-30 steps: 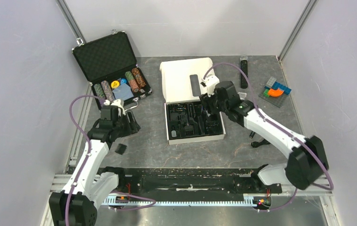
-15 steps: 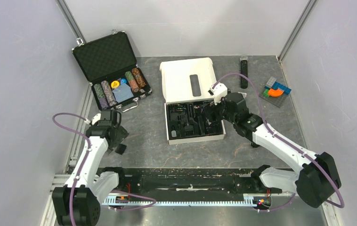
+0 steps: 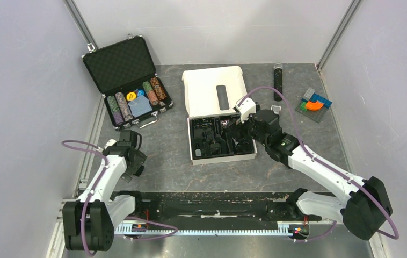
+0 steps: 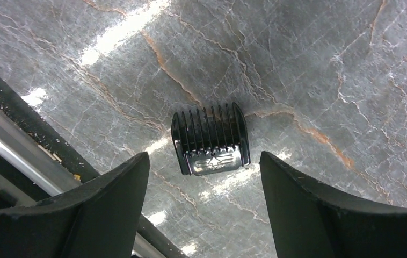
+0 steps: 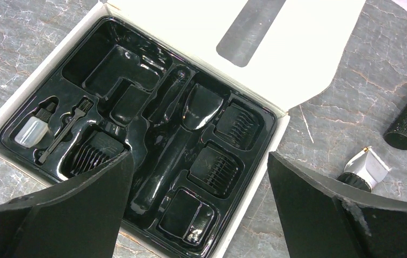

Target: Sort the hair-cutting tools

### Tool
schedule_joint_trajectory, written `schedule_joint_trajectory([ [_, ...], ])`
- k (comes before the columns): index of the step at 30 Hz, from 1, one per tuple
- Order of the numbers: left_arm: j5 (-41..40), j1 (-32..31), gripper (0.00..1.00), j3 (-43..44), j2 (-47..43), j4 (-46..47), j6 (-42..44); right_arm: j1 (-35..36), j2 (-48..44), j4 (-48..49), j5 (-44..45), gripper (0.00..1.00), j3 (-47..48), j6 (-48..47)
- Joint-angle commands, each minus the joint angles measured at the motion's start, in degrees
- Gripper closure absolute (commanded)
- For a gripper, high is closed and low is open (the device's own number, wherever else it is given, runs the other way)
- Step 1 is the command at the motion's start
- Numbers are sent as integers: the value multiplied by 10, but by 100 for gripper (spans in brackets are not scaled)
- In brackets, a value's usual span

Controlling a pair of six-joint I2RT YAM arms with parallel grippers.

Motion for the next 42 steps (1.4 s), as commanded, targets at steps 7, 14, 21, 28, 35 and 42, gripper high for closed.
schedule_joint_trajectory([
  [7,5,2,27,-21,39,75,-19,3,-14,26,5,2,-6,-10],
  [14,10,3,44,-17,52,84,-5,3,-15,26,6,2,-8,-9],
  [21,26,3,61,2,51,81,34,3,-17,25,7,2,-9,-5],
  [28,67,-6,64,61,36,93,143,3,-13,26,-6,2,-8,3],
  [35,156,-63,69,121,24,138,286,3,-2,25,-51,3,4,11],
  [42,277,-141,73,166,22,170,401,3,10,7,-78,5,18,18],
])
